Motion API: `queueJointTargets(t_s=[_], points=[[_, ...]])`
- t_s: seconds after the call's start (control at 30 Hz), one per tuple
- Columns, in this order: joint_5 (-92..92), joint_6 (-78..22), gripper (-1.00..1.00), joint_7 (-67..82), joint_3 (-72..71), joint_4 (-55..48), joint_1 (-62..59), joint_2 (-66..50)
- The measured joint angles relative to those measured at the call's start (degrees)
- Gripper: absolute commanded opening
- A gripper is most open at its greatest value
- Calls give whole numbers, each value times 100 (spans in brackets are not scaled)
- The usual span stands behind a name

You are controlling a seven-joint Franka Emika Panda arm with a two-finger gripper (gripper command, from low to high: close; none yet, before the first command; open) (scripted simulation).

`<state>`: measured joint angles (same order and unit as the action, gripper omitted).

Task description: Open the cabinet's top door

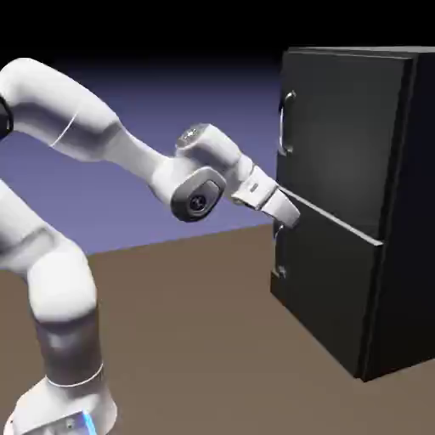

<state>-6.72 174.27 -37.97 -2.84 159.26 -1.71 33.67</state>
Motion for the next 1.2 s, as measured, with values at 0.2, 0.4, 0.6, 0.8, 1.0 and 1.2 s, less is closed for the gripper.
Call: queueJointTargets(t_s=[0.2,0.4,0.6,0.8,1.0,1.2], points=[[-1495,58,0,997,-633,-388,-534,226],[-2991,117,0,1995,-1265,-777,-1068,452],[-4486,175,0,2992,-1898,-1165,-1601,678],[-5981,233,0,3990,-2530,-1553,-2135,904],[-7477,292,0,4987,-3163,-1941,-2669,1130],[-8972,350,0,5984,-3796,-2330,-3203,1356]])
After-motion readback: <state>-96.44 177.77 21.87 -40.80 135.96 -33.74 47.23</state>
